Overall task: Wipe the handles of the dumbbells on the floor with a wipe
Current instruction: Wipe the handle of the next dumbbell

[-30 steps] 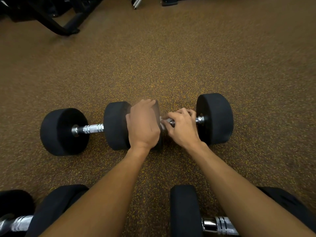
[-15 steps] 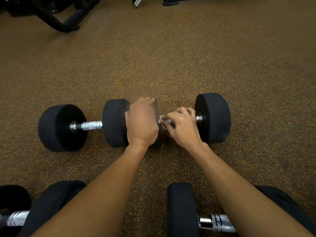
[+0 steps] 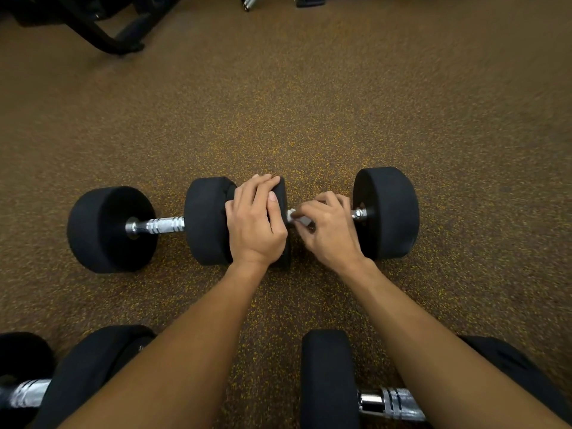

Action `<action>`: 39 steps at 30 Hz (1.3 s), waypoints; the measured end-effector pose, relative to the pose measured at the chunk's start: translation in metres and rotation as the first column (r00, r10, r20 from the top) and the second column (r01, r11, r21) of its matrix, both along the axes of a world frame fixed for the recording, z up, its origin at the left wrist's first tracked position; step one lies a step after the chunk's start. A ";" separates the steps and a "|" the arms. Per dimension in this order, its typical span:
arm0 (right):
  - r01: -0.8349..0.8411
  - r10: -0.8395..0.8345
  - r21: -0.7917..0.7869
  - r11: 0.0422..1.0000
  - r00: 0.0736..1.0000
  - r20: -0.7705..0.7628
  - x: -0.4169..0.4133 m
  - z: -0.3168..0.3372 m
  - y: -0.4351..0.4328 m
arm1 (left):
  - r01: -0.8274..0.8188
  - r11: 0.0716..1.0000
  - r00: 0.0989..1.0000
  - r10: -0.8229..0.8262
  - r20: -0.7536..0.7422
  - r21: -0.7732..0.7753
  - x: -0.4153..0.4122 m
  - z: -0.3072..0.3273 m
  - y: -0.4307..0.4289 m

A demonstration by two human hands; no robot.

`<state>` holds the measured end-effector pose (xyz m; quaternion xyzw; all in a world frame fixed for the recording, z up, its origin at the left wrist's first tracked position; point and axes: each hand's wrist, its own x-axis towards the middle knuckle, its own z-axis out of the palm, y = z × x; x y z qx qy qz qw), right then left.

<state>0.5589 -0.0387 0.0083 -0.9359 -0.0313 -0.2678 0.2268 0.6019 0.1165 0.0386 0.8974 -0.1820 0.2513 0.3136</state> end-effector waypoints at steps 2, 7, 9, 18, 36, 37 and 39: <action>0.026 -0.022 0.067 0.997 0.998 -0.062 0.006 0.006 0.003 | 0.006 1.000 1.000 -0.006 -0.003 0.004 -0.001 0.000 -0.001; 0.035 -0.033 0.035 0.999 0.998 -0.055 0.001 0.005 0.006 | -0.001 1.000 1.000 0.001 -0.008 0.002 0.000 0.001 -0.001; 0.047 -0.046 0.020 0.999 0.998 -0.047 0.000 0.004 0.005 | 0.001 1.000 1.000 -0.001 -0.002 0.001 0.000 0.000 -0.001; 0.096 -0.091 0.073 0.993 0.993 -0.070 -0.001 0.004 0.012 | -0.005 1.000 1.000 0.005 0.013 -0.001 0.000 -0.001 -0.001; 0.053 -0.039 -0.100 0.994 0.989 0.145 -0.010 -0.011 -0.008 | 0.004 1.000 1.000 -0.004 0.000 -0.006 0.001 -0.003 0.000; 0.029 -0.012 -0.117 0.993 0.990 0.143 -0.007 -0.010 -0.005 | 0.005 1.000 1.000 -0.005 -0.002 -0.005 0.001 -0.003 0.000; -0.020 0.038 -0.136 0.990 0.990 0.132 -0.003 -0.009 -0.003 | 0.003 1.000 1.000 -0.003 -0.005 -0.007 0.002 -0.003 0.000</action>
